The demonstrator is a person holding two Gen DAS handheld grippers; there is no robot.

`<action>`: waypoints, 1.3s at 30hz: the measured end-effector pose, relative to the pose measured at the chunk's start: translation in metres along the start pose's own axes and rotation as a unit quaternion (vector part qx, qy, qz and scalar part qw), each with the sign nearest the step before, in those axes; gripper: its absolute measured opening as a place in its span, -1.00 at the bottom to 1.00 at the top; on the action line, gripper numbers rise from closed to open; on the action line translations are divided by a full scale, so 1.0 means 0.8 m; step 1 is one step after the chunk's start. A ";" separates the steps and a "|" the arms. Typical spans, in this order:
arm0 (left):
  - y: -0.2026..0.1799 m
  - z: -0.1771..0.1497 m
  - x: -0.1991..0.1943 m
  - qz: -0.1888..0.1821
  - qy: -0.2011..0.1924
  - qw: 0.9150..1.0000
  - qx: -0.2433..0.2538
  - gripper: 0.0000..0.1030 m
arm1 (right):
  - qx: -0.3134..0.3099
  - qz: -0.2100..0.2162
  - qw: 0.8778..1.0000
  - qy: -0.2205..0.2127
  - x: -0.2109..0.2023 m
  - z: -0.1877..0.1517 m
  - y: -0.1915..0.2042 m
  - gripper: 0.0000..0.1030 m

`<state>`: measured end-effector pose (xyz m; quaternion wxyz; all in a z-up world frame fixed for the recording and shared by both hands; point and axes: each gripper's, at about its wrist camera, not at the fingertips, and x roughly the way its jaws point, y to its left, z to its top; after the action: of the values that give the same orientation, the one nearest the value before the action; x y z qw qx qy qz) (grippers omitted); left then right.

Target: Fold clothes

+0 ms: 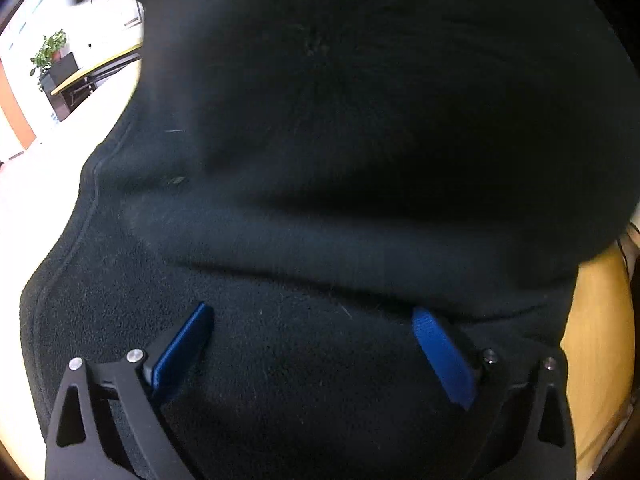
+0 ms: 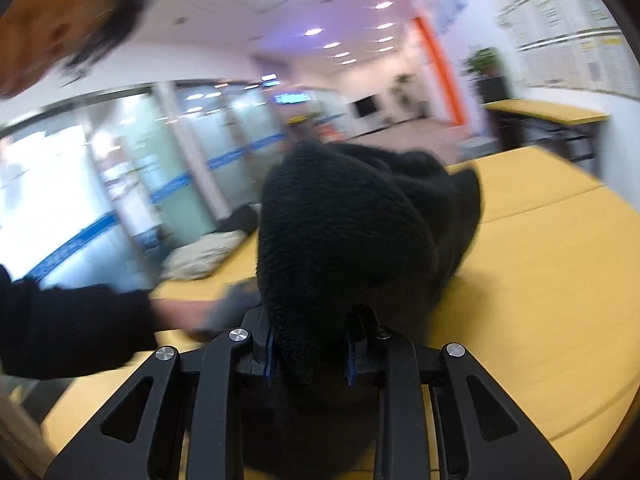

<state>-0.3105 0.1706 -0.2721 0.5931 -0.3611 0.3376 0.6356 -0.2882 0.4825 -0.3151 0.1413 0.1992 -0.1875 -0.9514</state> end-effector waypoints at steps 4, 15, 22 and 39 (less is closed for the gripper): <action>-0.003 -0.005 -0.011 0.013 -0.006 1.000 -0.002 0.92 | 0.066 0.006 0.998 0.000 -0.006 -0.015 -0.029 -0.55; -0.013 0.014 0.009 -0.015 -0.030 0.998 -0.056 0.99 | 0.055 0.103 0.993 -0.019 0.010 0.017 -0.007 -0.54; -0.005 -0.040 -0.041 0.008 -0.073 0.994 -0.086 0.83 | 0.029 0.109 0.994 0.009 0.016 0.005 -0.001 -0.55; 0.006 -0.183 -0.196 0.085 -0.071 0.987 -0.120 0.83 | -0.214 0.230 0.935 0.165 0.114 -0.116 0.111 -0.51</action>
<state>-0.3009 -0.0350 -0.2122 0.5115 -0.3535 0.2452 0.7438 -0.3109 0.3440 -0.3872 0.4244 0.2701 0.0059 -0.8642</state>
